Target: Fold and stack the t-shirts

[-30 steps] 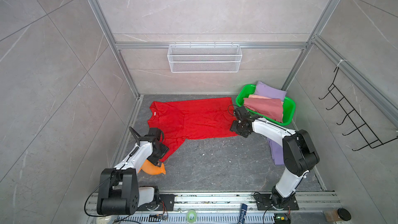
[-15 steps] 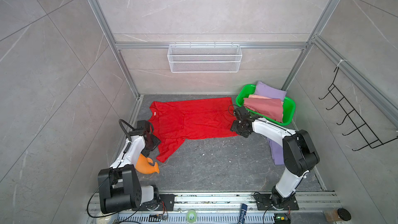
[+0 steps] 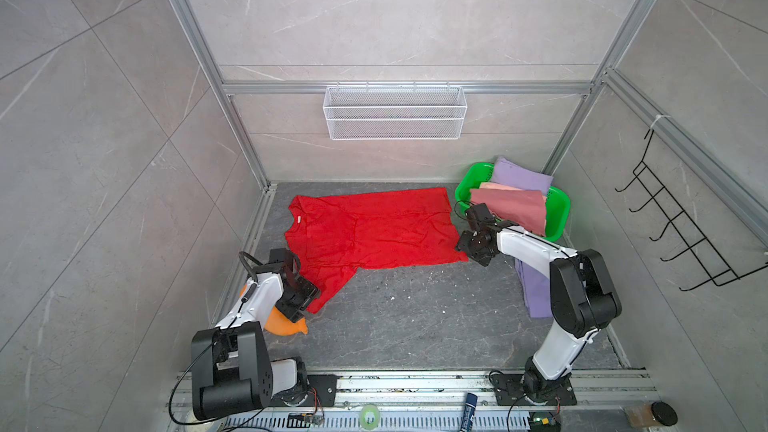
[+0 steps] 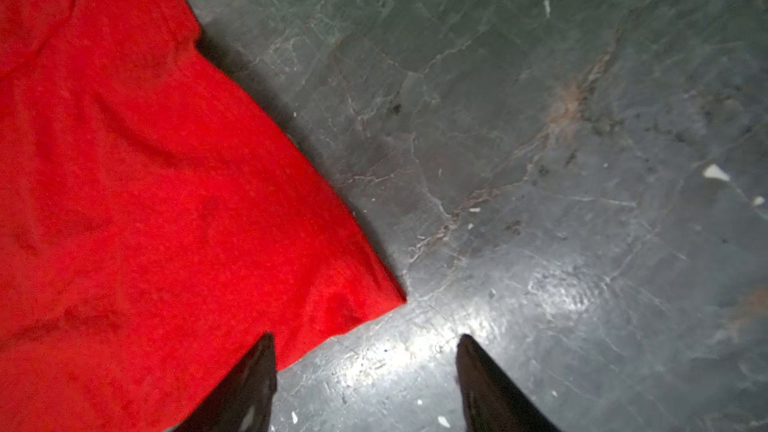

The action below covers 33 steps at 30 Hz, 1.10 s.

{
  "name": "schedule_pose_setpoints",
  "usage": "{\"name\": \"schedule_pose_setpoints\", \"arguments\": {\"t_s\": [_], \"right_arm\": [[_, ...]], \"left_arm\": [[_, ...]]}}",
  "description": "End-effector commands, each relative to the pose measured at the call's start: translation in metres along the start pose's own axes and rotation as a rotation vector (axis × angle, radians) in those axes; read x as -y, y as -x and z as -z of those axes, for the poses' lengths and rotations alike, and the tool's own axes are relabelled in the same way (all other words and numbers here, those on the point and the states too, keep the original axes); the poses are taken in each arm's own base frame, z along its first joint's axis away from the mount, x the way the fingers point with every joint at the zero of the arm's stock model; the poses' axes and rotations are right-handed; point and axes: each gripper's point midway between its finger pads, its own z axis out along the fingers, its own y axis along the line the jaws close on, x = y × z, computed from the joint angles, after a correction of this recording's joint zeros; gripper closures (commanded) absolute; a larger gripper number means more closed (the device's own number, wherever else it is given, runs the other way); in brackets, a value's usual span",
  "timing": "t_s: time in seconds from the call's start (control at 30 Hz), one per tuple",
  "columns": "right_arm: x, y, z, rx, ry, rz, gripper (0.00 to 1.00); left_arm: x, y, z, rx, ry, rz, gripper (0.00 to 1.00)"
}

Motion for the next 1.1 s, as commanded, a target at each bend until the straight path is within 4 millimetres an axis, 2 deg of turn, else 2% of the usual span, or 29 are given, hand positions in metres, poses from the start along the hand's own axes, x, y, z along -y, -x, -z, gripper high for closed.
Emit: {"name": "schedule_pose_setpoints", "arguments": {"t_s": [0.0,0.07,0.2,0.33,0.53,0.7,0.73,0.77,0.83,0.87,0.93,1.07], "right_arm": [[0.0,-0.006,0.0,-0.013,0.014,-0.033,0.31],[0.002,-0.01,-0.006,-0.028,0.015,-0.053,0.31],[0.006,-0.016,-0.018,-0.051,0.003,-0.103,0.31],[0.002,-0.02,-0.022,-0.073,0.005,-0.129,0.32],[0.006,-0.035,-0.023,-0.09,-0.096,-0.155,0.33],[-0.001,-0.028,-0.041,-0.046,-0.078,-0.217,0.38],[-0.004,-0.026,-0.045,-0.039,-0.068,-0.217,0.41],[-0.008,-0.024,-0.049,-0.033,-0.057,-0.212,0.5],[-0.014,-0.021,-0.051,-0.036,-0.036,-0.201,0.76],[-0.016,-0.021,-0.05,-0.041,-0.028,-0.191,0.84],[-0.014,-0.025,-0.043,-0.052,-0.032,-0.184,0.93],[0.002,-0.041,-0.019,-0.083,-0.059,-0.169,1.0]], "left_arm": [[0.017,0.006,-0.005,-0.001,-0.073,0.031,0.38],[0.021,0.009,-0.007,0.007,-0.09,0.026,0.46],[0.028,0.017,-0.005,0.034,-0.108,0.005,0.74],[0.035,0.023,0.004,0.063,-0.129,-0.017,0.89],[0.041,0.029,0.022,0.115,-0.144,-0.035,0.93],[0.044,0.034,0.034,0.153,-0.152,-0.051,0.96],[0.043,0.035,0.036,0.162,-0.145,-0.058,0.96],[0.042,0.037,0.04,0.174,-0.136,-0.065,0.97],[0.038,0.038,0.047,0.198,-0.11,-0.072,0.99],[0.033,0.039,0.05,0.209,-0.085,-0.069,1.0],[0.022,0.039,0.061,0.232,-0.029,-0.068,1.0],[0.006,0.03,0.082,0.265,0.02,-0.063,1.0]]}}
